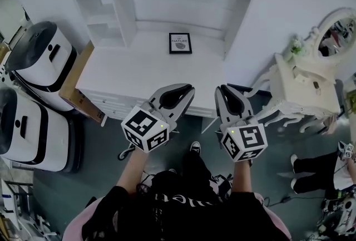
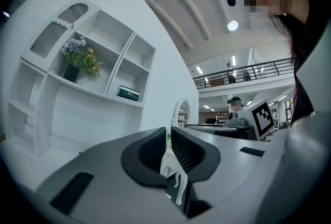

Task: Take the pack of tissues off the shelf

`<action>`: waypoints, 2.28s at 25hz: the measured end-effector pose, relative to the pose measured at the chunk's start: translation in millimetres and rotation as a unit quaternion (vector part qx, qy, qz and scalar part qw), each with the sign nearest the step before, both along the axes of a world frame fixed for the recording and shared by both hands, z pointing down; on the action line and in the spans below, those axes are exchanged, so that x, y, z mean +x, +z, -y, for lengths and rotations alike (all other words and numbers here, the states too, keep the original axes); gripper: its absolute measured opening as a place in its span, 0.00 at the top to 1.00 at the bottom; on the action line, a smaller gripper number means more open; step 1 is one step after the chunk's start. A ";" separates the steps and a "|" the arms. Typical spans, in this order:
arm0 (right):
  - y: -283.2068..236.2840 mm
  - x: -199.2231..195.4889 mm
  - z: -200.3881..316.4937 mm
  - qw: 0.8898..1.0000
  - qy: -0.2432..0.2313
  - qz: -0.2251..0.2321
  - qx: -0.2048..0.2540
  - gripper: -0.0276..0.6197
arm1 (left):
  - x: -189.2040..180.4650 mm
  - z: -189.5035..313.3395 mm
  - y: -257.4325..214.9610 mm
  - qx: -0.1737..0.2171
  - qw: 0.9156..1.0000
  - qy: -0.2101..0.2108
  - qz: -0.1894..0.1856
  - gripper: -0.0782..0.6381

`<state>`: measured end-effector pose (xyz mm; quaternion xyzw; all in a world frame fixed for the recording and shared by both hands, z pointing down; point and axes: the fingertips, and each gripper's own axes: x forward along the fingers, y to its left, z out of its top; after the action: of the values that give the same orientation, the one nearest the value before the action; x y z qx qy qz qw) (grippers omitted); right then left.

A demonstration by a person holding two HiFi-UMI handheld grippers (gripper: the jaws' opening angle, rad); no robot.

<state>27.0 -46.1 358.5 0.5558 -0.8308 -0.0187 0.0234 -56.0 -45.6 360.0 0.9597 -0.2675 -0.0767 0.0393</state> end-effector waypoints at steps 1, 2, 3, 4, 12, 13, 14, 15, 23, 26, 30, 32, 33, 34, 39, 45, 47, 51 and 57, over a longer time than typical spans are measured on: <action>-0.2 2.5 7.2 1.000 -0.002 0.001 0.001 0.84 | 2.5 6.6 0.3 0.000 1.000 -0.002 0.001 0.84; 0.0 5.4 15.0 1.000 -0.004 0.003 0.001 0.84 | 5.5 13.8 0.9 0.000 1.000 -0.004 0.003 0.84; 0.7 8.7 23.2 1.000 -0.006 0.004 0.001 0.84 | 8.8 21.5 1.6 0.000 1.000 -0.006 0.005 0.84; 1.5 12.4 31.4 1.000 -0.009 0.005 0.001 0.84 | 12.5 29.4 2.2 0.000 1.000 -0.009 0.006 0.84; -5.1 56.1 105.0 1.000 -0.020 0.010 0.003 0.84 | 55.4 97.5 -14.3 0.021 1.000 -0.012 -0.002 0.84; -6.7 63.1 114.5 1.000 -0.022 0.010 0.003 0.84 | 61.9 106.8 -17.1 0.024 1.000 -0.015 -0.001 0.84; -8.6 70.1 124.1 1.000 -0.025 0.010 0.004 0.84 | 68.2 116.5 -19.7 0.026 0.999 -0.018 -0.001 0.84; -10.7 76.9 133.6 1.000 -0.027 0.010 0.004 0.84 | 74.1 126.3 -22.4 0.028 0.999 -0.022 0.000 0.84; -25.3 125.5 196.3 0.999 -0.047 0.007 0.020 0.84 | 107.8 190.6 -38.4 0.043 0.997 -0.060 0.007 0.84; -32.5 136.4 215.9 0.998 -0.059 0.004 0.028 0.84 | 117.4 209.7 -46.4 0.053 0.996 -0.070 0.017 0.84; -42.1 145.6 240.7 0.997 -0.074 0.000 0.038 0.84 | 126.8 233.7 -59.5 0.072 0.993 -0.084 0.034 0.84; -49.7 149.8 252.6 0.996 -0.079 0.000 0.044 0.84 | 129.8 245.8 -68.3 0.081 0.992 -0.091 0.040 0.84; -54.4 152.1 258.5 0.996 -0.081 0.002 0.047 0.84 | 131.0 252.0 -73.1 0.084 0.991 -0.093 0.041 0.84; -59.5 154.4 264.4 0.995 -0.082 0.004 0.050 0.84 | 131.8 258.3 -77.9 0.087 0.991 -0.094 0.042 0.84; -84.7 163.2 293.8 0.994 -0.085 0.021 0.062 0.84 | 129.5 287.2 -100.5 0.102 0.988 -0.107 0.036 0.84; -109.5 172.9 329.1 0.995 -0.067 0.022 0.070 0.84 | 130.3 324.1 -116.5 0.108 0.989 -0.093 0.030 0.84; -115.7 175.8 340.2 0.995 -0.060 0.026 0.070 0.84 | 131.4 337.9 -119.4 0.107 0.990 -0.084 0.031 0.84; -130.2 181.9 361.3 0.996 -0.044 0.023 0.078 0.84 | 134.8 366.2 -127.9 0.112 0.990 -0.072 0.049 0.84; -155.9 189.1 393.4 0.996 -0.016 0.020 0.084 0.84 | 135.6 407.4 -148.8 0.118 0.989 -0.069 0.049 0.84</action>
<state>216.1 -439.5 202.6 0.5430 -0.8351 -0.0778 -0.0407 79.6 -453.0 211.2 0.9394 -0.3242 -0.0626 -0.0925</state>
